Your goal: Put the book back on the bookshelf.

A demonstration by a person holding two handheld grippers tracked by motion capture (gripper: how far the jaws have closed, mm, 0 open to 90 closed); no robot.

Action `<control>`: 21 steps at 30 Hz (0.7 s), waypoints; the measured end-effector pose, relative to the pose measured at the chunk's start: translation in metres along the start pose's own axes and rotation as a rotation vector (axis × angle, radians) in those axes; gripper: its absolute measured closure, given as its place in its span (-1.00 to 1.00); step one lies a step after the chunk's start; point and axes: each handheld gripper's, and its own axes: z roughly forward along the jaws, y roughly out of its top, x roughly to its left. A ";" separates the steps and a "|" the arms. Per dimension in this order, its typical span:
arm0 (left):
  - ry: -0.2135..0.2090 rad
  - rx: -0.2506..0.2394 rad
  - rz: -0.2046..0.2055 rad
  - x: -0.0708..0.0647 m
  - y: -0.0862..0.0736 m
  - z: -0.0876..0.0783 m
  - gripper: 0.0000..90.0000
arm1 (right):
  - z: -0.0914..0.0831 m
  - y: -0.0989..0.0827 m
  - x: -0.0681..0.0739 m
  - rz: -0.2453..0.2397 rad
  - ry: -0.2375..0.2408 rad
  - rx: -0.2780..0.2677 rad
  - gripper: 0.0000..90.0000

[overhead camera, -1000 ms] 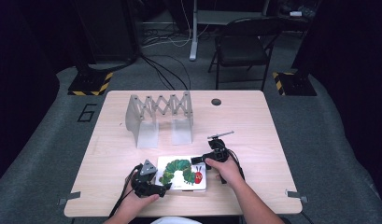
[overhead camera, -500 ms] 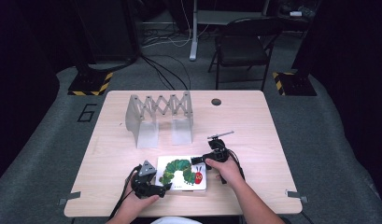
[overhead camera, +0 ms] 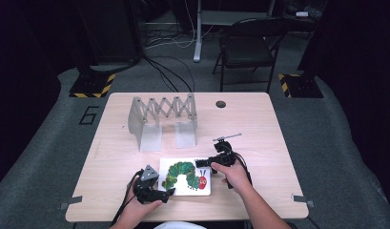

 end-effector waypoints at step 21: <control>-0.060 0.009 -0.061 0.007 0.005 -0.006 -0.47 | -0.010 0.002 0.021 -0.088 -0.046 -0.042 0.18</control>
